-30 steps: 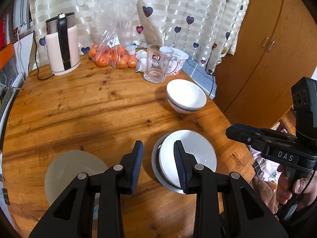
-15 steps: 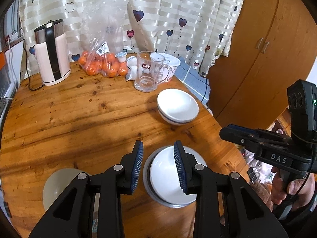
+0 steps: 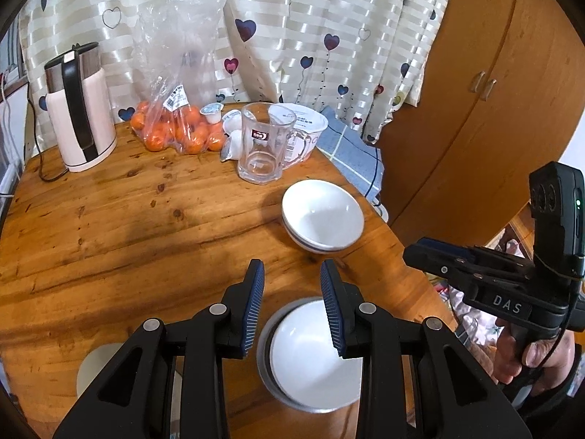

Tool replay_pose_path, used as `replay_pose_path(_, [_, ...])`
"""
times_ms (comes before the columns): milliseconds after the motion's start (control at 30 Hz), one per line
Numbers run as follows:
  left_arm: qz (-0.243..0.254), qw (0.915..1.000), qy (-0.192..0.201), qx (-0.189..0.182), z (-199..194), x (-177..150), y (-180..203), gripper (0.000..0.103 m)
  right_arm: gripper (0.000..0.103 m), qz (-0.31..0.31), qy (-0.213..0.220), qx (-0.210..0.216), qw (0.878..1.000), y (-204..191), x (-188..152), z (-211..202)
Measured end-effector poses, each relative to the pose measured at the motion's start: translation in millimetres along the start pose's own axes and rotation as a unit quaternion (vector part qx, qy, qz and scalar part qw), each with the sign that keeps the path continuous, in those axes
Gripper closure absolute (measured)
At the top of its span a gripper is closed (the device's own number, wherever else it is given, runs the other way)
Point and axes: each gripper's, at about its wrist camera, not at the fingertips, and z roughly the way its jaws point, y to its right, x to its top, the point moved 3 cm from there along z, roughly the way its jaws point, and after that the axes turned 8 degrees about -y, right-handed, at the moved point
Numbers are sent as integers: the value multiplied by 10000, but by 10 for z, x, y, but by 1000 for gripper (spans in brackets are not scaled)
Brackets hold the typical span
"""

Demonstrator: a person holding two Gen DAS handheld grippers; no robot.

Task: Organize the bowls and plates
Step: 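Move both tools toward the other blue-rimmed white bowl, then close both tools on the rim of the second white bowl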

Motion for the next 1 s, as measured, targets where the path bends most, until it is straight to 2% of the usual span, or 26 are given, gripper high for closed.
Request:
replay_pose_path(633, [5,9984,-523,-207,545,383,-18,71,72,348,-156,-164,9991,365,276,378])
replay_pose_path(1000, [-248,9954,-821,-426,954,542,-130,71,73,509,-292,-258,9979,553,417,651])
